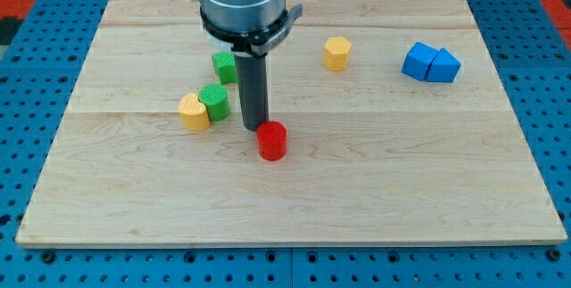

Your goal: Push the yellow heart and green circle towards the green star

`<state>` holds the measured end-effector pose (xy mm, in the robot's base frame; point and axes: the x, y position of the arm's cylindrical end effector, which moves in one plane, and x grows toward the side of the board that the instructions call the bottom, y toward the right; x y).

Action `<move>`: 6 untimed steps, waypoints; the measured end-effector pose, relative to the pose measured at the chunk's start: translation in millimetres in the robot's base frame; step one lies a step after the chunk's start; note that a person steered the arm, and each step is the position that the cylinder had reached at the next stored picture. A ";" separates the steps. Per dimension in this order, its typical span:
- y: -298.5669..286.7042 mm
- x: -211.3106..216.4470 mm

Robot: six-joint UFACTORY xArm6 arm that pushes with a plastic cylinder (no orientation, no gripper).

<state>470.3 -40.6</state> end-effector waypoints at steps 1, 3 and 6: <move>22.8 -0.2; -32.3 8.7; -163.7 -16.1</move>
<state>454.1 -204.3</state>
